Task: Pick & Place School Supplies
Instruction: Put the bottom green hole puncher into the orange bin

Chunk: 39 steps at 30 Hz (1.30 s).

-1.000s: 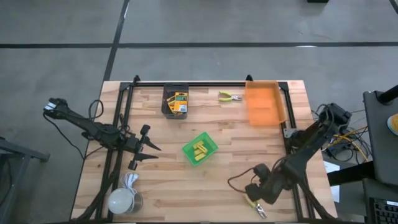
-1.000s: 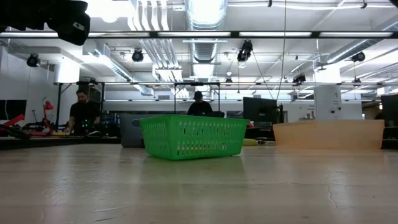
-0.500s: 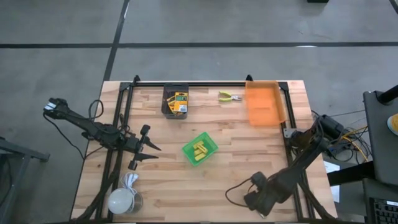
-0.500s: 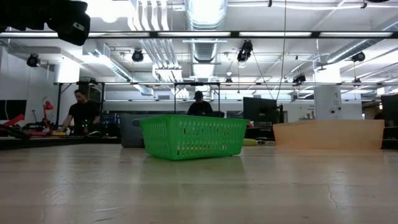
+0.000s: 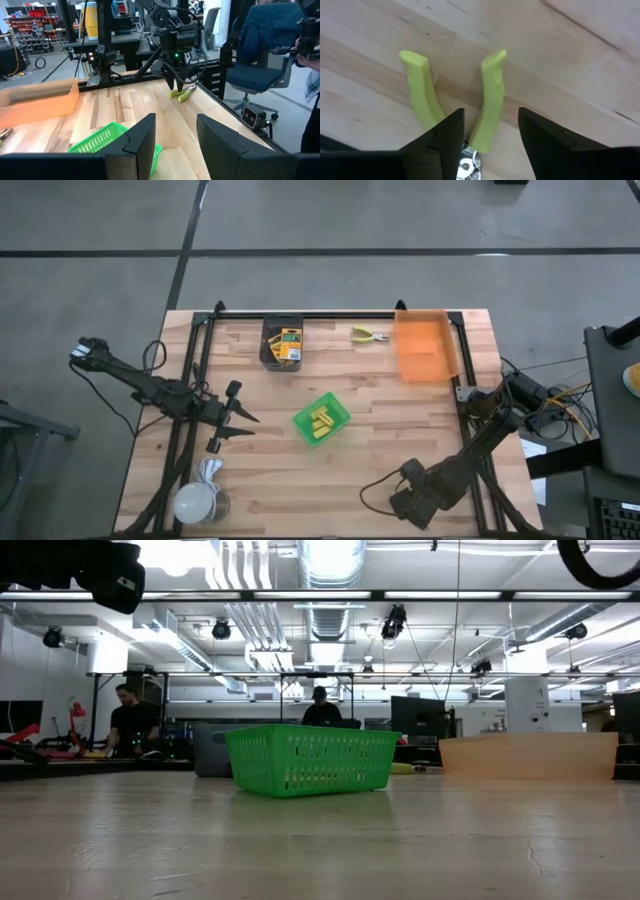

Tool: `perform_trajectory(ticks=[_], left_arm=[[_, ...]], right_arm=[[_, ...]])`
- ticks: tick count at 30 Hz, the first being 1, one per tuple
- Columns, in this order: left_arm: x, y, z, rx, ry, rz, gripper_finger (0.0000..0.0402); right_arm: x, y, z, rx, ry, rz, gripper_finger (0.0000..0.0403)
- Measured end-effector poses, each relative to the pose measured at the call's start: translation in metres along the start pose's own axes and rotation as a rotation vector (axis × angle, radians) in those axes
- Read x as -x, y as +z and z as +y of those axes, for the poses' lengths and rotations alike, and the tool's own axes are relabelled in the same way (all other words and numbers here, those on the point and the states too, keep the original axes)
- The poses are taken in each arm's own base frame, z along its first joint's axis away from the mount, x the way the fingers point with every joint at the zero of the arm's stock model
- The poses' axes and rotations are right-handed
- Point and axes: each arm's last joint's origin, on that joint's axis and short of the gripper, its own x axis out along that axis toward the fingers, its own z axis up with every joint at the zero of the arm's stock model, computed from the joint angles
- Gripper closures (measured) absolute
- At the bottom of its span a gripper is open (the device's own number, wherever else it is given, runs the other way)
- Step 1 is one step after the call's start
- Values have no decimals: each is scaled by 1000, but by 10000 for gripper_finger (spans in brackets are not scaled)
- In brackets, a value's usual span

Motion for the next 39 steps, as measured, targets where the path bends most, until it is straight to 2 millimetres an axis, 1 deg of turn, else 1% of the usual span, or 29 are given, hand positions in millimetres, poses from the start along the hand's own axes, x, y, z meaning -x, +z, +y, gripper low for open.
perform_trajectory(ticks=[5,15,21,25,31,39], left_arm=[[0,0,0,0,0,2,252],[0,0,0,-1,0,3,252],[0,0,0,-1,0,3,252],[0,0,0,-1,0,4,252],[0,0,0,-1,0,4,252],[0,0,0,-1,0,4,252]], right_arm=[[-6,-1,2,0,2,1,233],[-8,0,1,-2,-7,-3,267],[-9,0,0,1,-10,-4,298],[-9,-1,1,36,-1,20,324],[-10,0,0,39,-7,24,361],[-10,0,0,43,-8,24,364]])
